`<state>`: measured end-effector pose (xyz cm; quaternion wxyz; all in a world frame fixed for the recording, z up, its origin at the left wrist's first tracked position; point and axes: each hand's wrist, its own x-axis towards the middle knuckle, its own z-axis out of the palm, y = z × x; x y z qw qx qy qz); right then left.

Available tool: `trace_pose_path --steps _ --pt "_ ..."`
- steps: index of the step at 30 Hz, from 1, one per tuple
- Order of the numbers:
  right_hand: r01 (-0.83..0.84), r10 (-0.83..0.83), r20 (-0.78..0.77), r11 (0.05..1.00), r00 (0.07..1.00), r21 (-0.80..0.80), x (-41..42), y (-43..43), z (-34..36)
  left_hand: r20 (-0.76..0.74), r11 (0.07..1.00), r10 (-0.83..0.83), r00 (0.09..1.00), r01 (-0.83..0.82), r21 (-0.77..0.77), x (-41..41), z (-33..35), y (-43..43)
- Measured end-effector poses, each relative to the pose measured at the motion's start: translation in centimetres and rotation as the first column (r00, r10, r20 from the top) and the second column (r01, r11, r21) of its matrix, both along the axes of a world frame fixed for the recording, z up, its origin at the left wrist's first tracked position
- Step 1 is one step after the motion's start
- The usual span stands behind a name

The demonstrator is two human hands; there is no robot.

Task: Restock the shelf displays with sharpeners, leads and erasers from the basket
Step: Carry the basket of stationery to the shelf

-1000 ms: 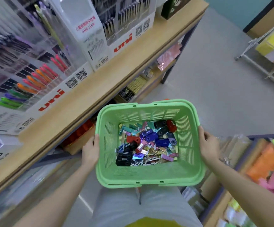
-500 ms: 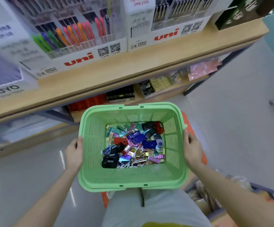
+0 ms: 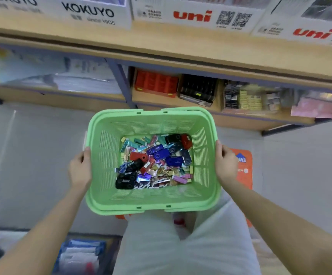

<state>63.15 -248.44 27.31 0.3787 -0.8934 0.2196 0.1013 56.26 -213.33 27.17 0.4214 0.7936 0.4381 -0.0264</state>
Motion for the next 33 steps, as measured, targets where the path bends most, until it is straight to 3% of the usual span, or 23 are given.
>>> trace_pose_path --steps 9,17,23,33 --pt "-0.225 0.223 -0.104 0.974 0.969 -0.006 3.6 0.5 -5.3 -0.092 0.994 0.034 0.995 -0.024 0.105 -3.5 -5.2 0.4" --pt "-0.377 0.360 -0.185 0.924 0.914 -0.063 8.4 -3.5 -13.4 -0.140 0.991 0.126 0.982 -0.118 0.064 -2.7 -12.4 -5.2" --pt "-0.494 0.471 -0.199 0.865 0.860 -0.087 11.7 -6.8 -20.4 -0.170 0.987 0.158 0.973 -0.155 0.036 -2.8 -22.1 -9.5" --pt "-0.505 0.472 -0.217 0.852 0.854 -0.136 14.1 -10.9 -33.9 -0.203 0.988 0.146 0.968 -0.134 0.072 -0.6 -35.9 -14.9"
